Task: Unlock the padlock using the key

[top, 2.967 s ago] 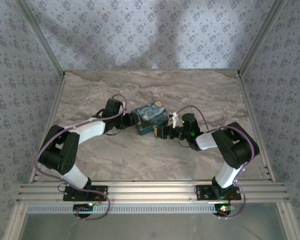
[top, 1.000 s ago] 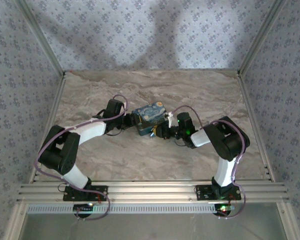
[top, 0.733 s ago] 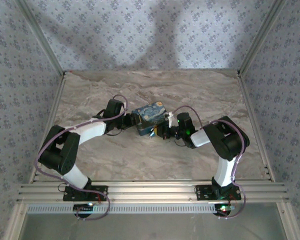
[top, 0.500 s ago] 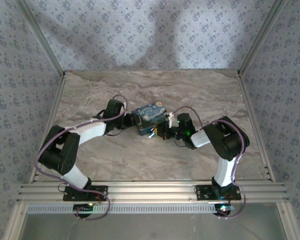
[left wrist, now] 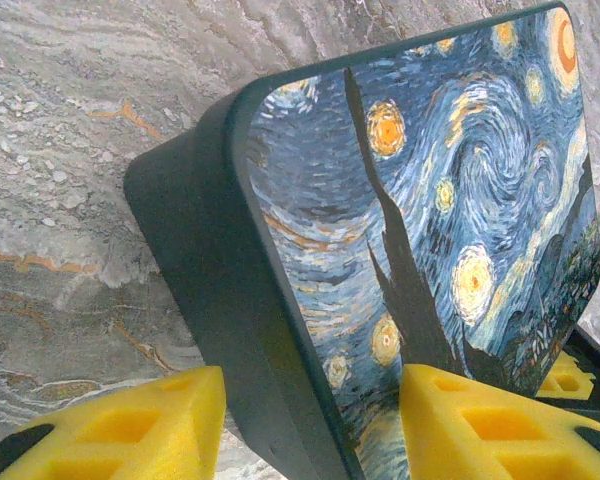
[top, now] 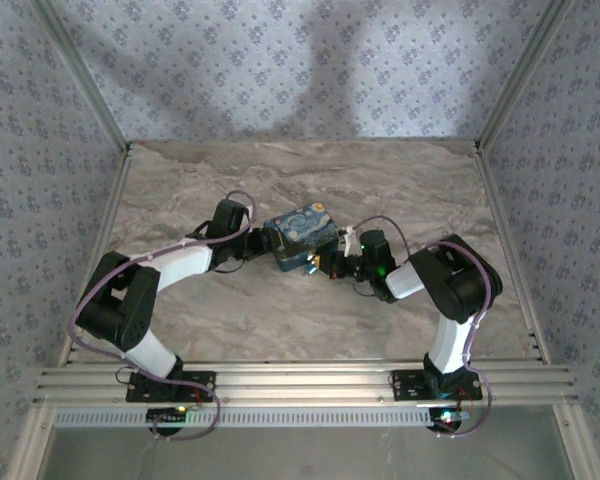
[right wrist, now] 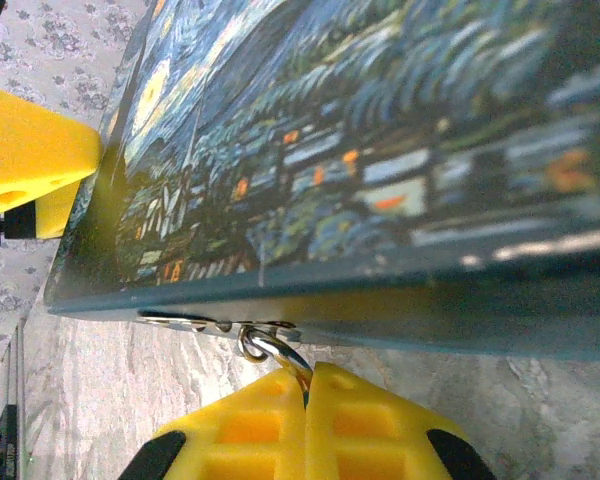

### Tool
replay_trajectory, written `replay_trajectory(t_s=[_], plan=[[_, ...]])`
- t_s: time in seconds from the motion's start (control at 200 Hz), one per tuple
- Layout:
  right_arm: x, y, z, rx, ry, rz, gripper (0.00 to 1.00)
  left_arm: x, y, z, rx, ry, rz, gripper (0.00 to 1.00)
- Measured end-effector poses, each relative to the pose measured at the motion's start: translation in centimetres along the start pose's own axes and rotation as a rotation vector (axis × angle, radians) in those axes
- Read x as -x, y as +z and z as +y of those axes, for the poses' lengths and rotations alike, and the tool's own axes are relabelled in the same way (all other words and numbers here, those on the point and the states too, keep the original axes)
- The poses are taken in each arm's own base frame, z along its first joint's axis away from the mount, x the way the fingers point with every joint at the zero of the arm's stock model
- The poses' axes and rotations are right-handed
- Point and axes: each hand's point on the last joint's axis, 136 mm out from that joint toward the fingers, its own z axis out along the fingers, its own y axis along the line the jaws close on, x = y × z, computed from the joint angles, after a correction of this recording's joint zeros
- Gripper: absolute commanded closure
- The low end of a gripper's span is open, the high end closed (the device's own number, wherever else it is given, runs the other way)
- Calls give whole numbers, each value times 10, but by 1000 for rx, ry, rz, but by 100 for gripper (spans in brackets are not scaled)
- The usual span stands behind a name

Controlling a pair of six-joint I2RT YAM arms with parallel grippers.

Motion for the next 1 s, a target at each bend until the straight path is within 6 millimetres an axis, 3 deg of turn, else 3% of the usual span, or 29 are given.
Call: replay_trajectory(t_s=[0.999], plan=[[9,-9,-3,-2,110,-58,100,-2,-1,1,-5,3,-5,47]])
